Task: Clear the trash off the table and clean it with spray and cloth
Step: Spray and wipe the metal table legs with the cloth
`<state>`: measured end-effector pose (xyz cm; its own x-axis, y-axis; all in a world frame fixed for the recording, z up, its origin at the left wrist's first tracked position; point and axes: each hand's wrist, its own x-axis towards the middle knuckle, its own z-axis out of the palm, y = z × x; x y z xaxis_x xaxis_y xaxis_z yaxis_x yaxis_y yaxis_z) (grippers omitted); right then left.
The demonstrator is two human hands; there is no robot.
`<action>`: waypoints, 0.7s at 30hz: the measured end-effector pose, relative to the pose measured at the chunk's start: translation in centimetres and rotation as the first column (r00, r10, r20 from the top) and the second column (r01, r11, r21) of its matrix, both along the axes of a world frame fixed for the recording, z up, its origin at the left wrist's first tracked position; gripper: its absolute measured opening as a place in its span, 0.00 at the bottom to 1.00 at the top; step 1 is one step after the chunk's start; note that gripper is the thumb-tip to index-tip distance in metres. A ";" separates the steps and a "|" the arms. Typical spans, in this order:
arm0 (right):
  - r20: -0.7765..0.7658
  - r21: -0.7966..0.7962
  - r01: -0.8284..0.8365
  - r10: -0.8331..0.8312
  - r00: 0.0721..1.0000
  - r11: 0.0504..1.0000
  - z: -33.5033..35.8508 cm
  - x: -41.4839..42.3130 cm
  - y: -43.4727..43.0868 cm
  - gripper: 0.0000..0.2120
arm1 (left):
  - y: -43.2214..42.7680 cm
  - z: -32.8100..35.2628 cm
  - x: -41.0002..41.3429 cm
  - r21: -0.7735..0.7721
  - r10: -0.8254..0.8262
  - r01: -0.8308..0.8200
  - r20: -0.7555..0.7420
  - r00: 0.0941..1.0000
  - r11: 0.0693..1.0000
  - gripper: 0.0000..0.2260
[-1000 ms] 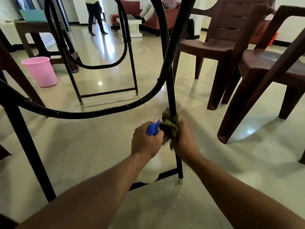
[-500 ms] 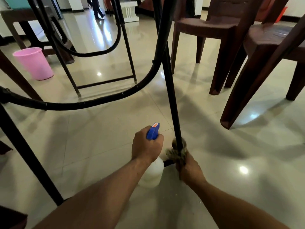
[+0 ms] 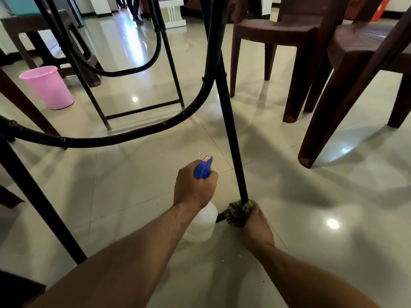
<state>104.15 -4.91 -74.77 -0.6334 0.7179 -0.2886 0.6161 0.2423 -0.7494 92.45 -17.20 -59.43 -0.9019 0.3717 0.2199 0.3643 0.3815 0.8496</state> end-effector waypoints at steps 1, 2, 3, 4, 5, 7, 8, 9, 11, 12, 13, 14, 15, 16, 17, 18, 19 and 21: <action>-0.089 0.072 0.006 0.000 0.996 0.997 0.5 -0.4 -0.8 0.25 | -0.2 0.3 -0.3 0.003 -0.001 0.001 -0.008 1.000 1.000 0.10; -0.127 0.167 -0.004 0.026 0.992 0.986 0.7 -0.7 -1.8 0.29 | -0.5 0.2 -0.5 -0.002 0.004 -0.004 -0.016 1.000 1.000 0.11; -0.140 0.247 -0.014 0.050 0.989 0.969 0.8 -0.8 -2.9 0.33 | -0.8 0.2 -0.8 -0.007 0.018 -0.018 -0.016 1.000 1.000 0.12; -0.132 0.269 -0.030 0.068 0.989 0.963 0.8 -0.7 -4.3 0.35 | -1.2 0.1 -1.1 -0.001 0.036 -0.036 -0.005 0.999 0.999 0.13; -0.097 0.277 -0.065 0.095 0.991 0.959 0.7 -0.3 -5.7 0.35 | -1.5 0.0 -1.3 0.007 0.053 -0.053 0.016 0.998 0.999 0.14; -0.016 0.325 -0.231 0.250 0.968 0.917 0.2 0.3 -8.8 0.33 | -2.0 0.0 -1.5 0.019 0.061 -0.062 0.045 0.997 0.998 0.14; 0.022 0.344 -0.339 0.353 0.935 0.876 -0.1 0.3 -9.8 0.32 | -2.2 0.0 -1.5 0.015 0.061 -0.061 0.038 0.997 0.998 0.13; 0.032 0.378 -0.440 0.464 0.885 0.815 -0.3 0.1 -10.3 0.32 | -2.3 0.2 -1.6 0.008 0.058 -0.058 0.021 0.998 0.998 0.12; 0.070 0.482 -0.606 0.662 0.746 0.632 -0.4 -0.9 -9.7 0.32 | -2.7 0.1 -1.9 -0.002 0.058 -0.058 -0.008 0.998 0.998 0.11; 0.132 0.530 -0.652 0.707 0.695 0.542 0.0 -1.3 -8.7 0.31 | -3.0 0.0 -2.0 0.000 0.063 -0.063 -0.015 0.998 0.998 0.11; 0.186 0.546 -0.652 0.683 0.706 0.526 0.4 -1.8 -7.4 0.30 | -3.3 0.0 -2.0 0.000 0.068 -0.068 -0.013 0.998 0.998 0.11; 0.255 0.541 -0.614 0.584 0.771 0.575 1.0 -2.1 -6.0 0.30 | -3.6 -0.2 -2.0 -0.005 0.077 -0.077 -0.006 0.997 0.997 0.11; 0.335 0.536 -0.560 0.449 0.828 0.632 1.5 -2.1 -5.2 0.30 | -4.0 -0.4 -2.1 -0.011 0.091 -0.091 0.005 0.996 0.996 0.10; 0.409 0.529 -0.516 0.331 0.851 0.673 1.9 -2.0 -5.2 0.30 | -4.3 -0.6 -2.2 -0.016 0.100 -0.099 0.014 0.995 0.995 0.11; 0.427 0.525 -0.500 0.295 0.855 0.688 2.2 -2.0 -5.8 0.30 | -4.5 -0.5 -2.3 -0.017 0.104 -0.103 0.019 0.994 0.995 0.12; 0.403 0.511 -0.516 0.339 0.850 0.688 2.6 -2.1 -6.9 0.30 | -4.7 -0.6 -2.4 -0.021 0.102 -0.102 0.016 0.995 0.995 0.13; 0.373 0.484 -0.576 0.440 0.817 0.659 2.9 -2.3 -7.9 0.30 | -4.7 -0.7 -2.5 -0.033 0.099 -0.099 0.006 0.995 0.995 0.14; 0.366 0.460 -0.740 0.655 0.661 0.490 3.8 -2.3 -9.1 0.30 | -5.0 -0.7 -2.5 -0.056 0.090 -0.090 -0.009 0.996 0.994 0.15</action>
<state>101.89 -14.05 -70.96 -0.9855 0.1028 -0.1351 0.1364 0.9532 -0.2697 89.93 -22.16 -60.08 -0.9309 0.3012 0.2065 0.3315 0.4600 0.8237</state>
